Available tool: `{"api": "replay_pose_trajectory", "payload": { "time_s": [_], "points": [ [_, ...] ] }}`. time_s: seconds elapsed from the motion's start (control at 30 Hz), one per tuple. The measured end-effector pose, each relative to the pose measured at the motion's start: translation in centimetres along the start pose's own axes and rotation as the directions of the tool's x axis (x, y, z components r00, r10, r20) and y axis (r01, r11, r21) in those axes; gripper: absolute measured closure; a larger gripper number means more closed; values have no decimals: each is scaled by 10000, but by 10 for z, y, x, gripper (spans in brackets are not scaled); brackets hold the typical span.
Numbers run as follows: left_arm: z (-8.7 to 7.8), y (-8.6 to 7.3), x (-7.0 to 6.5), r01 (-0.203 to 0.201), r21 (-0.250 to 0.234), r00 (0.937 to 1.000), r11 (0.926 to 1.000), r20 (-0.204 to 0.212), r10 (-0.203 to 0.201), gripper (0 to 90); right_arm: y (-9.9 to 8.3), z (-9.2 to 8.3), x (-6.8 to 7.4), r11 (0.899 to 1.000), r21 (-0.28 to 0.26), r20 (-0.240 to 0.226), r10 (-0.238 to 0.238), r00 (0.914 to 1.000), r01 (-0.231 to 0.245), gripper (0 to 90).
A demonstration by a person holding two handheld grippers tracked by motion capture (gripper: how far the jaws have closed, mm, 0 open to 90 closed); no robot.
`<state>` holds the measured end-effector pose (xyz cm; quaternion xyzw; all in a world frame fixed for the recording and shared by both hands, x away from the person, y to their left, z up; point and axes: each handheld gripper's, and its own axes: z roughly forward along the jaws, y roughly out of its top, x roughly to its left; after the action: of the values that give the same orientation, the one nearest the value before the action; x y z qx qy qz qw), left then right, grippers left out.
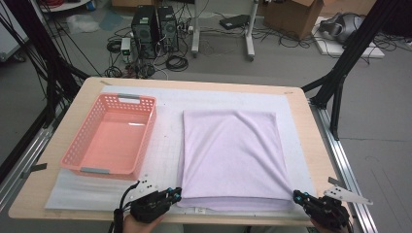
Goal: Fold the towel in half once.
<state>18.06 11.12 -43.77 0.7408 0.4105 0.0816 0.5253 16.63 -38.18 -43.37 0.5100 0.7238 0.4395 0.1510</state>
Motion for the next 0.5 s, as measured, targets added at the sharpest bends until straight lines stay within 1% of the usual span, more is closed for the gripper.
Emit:
{"api": "replay_pose_trajectory", "payload": {
  "time_s": [0.07, 0.13, 0.23, 0.3, 0.33, 0.37, 0.4, 0.43, 0.47, 0.5],
  "points": [
    [-4, -3, -3, -7, -21, 10000, 10000, 15, 7, 882, -4, -4, 3, 9999, 125, -19, 18, 10000, -18, 869],
    [-8, -6, -4, 7, -16, 10000, 10000, -6, -7, 881, -6, -8, 5, 9999, 108, -44, -66, 10000, 67, 869],
    [-14, -11, -5, 57, 33, 10000, 10000, -20, -57, 881, -11, -13, 10, 9995, 276, -29, -149, 9999, 149, 869],
    [-14, -15, -6, 22, 185, 10000, 9998, -29, -22, 881, -13, -14, 12, 9991, 352, -17, -251, 9997, 252, 868],
    [-13, -16, -6, 27, 245, 10000, 9997, -53, -25, 879, -14, -14, 14, 9985, 471, 47, -284, 9996, 281, 865],
    [-11, -16, -7, 66, 268, 10000, 9996, -59, -64, 870, -15, -13, 14, 9985, 496, 104, -237, 9997, 232, 849],
    [-10, -15, -6, 40, 275, 10000, 9996, -58, -39, 836, -15, -12, 14, 9989, 456, 120, -79, 9999, 73, 796],
    [-8, -14, -6, 42, 228, 9999, 9997, -129, -39, 737, -13, -12, 14, 9992, 389, 133, 60, 9999, -65, 753],
    [-7, -12, -4, -29, 118, 9998, 9999, -183, 31, 663, -12, -12, 13, 9997, 218, 163, 107, 9998, -110, 745],
    [-6, -10, -2, -27, -73, 9998, 10000, -196, 25, 654, -10, -13, 12, 9999, 45, 229, 162, 9996, -163, 740]
  ]
}}
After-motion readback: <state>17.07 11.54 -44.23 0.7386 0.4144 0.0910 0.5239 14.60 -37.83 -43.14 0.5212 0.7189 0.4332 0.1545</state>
